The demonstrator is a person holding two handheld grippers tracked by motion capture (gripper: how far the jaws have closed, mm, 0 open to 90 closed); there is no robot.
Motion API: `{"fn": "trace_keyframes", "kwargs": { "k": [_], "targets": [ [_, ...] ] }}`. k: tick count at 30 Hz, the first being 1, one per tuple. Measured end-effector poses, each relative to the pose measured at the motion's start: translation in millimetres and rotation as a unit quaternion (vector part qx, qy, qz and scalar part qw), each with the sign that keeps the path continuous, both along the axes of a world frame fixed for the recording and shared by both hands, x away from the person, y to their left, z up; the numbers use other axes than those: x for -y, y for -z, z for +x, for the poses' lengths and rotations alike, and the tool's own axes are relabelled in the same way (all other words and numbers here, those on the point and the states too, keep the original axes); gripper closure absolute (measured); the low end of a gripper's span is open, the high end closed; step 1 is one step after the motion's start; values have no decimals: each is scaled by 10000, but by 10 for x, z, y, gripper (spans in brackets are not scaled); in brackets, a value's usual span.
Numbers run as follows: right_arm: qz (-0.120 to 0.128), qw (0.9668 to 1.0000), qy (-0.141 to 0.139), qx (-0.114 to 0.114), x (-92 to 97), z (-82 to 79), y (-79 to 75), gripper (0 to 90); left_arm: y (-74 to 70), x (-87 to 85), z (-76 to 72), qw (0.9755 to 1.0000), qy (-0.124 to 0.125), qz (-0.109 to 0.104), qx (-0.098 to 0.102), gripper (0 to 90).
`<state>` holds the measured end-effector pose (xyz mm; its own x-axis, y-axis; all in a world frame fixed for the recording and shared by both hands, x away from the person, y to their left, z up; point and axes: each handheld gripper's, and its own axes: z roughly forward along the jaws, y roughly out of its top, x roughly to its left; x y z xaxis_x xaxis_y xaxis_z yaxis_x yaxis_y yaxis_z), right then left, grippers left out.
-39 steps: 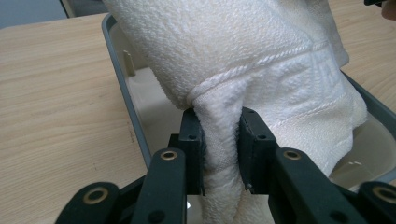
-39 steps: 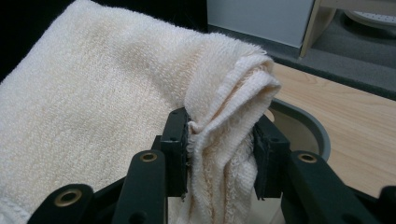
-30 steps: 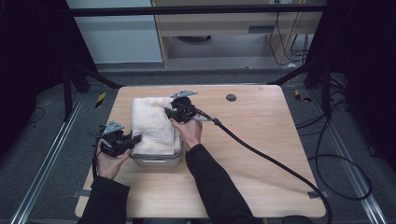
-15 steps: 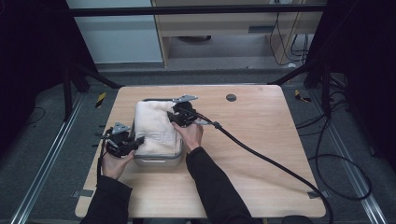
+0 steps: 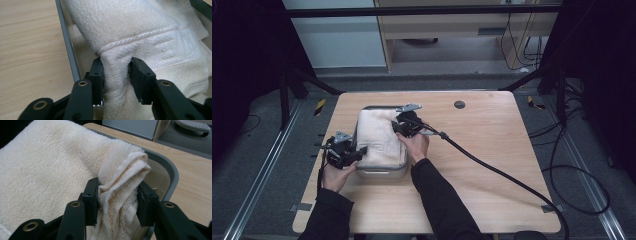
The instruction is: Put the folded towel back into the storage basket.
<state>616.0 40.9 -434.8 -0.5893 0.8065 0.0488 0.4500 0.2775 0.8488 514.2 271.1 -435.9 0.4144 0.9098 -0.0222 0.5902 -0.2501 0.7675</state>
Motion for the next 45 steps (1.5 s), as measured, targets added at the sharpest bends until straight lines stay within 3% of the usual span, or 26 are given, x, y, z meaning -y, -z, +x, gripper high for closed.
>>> {"fn": "trace_keyframes", "kwargs": {
  "k": [7, 12, 14, 18, 26, 36, 45],
  "targets": [
    [-160, 9998, -42, 63, -1, 20, 34, 547, -1, 19, 8, 10000, -3, 28, -20, 549],
    [-483, 9985, -129, 204, 23, 32, 32, 507, -12, 41, 8, 10000, 13, 68, -43, 504],
    [-536, 9979, -192, 310, 36, 26, 13, 485, -32, 36, -6, 10000, -3, 53, 55, 484],
    [-591, 9967, -261, 485, 70, 12, -51, 458, -123, 8, -62, 9993, -2, -200, 307, 480],
    [-291, 9975, -257, 597, 286, -61, -251, 378, -260, -19, -156, 9969, 54, -439, 651, 447],
    [160, 9973, -346, 633, 677, -270, -500, 241, -319, 12, -258, 9942, 187, -615, 863, 371],
    [233, 9968, -359, 669, 1166, -574, -561, 182, -282, 70, -381, 9934, 346, -532, 952, 316]
  ]
}}
